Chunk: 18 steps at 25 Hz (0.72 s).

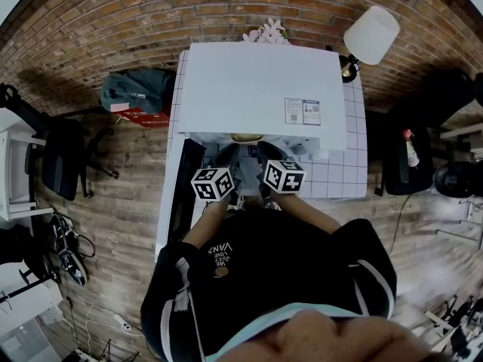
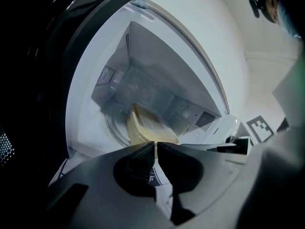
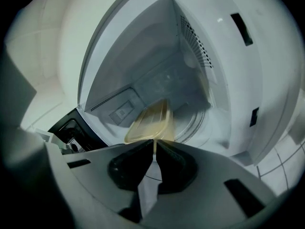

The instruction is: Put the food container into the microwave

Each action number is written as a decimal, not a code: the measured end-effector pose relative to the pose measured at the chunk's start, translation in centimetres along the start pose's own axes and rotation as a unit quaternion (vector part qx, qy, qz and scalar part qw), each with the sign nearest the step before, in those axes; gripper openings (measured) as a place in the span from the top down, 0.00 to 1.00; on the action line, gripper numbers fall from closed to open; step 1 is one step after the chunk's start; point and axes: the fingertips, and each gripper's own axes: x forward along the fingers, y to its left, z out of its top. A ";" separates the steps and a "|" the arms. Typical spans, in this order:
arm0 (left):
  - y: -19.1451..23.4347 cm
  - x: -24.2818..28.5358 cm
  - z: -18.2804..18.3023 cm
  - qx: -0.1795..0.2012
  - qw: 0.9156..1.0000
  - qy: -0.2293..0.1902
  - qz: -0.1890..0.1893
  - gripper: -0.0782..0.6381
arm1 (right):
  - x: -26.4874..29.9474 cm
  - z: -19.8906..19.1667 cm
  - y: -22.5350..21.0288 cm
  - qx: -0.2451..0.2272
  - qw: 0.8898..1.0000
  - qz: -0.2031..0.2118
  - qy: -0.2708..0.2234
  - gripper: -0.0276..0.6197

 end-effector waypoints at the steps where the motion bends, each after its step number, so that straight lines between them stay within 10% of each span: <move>1: 0.1 0.1 0.1 0.001 1.000 0.000 0.000 0.85 | 0.1 0.1 0.0 0.000 1.000 0.000 -0.001 0.93; 18: 0.9 0.9 1.0 0.004 1.000 0.007 -0.001 0.85 | 1.2 1.1 -0.1 0.005 1.000 0.002 -0.006 0.93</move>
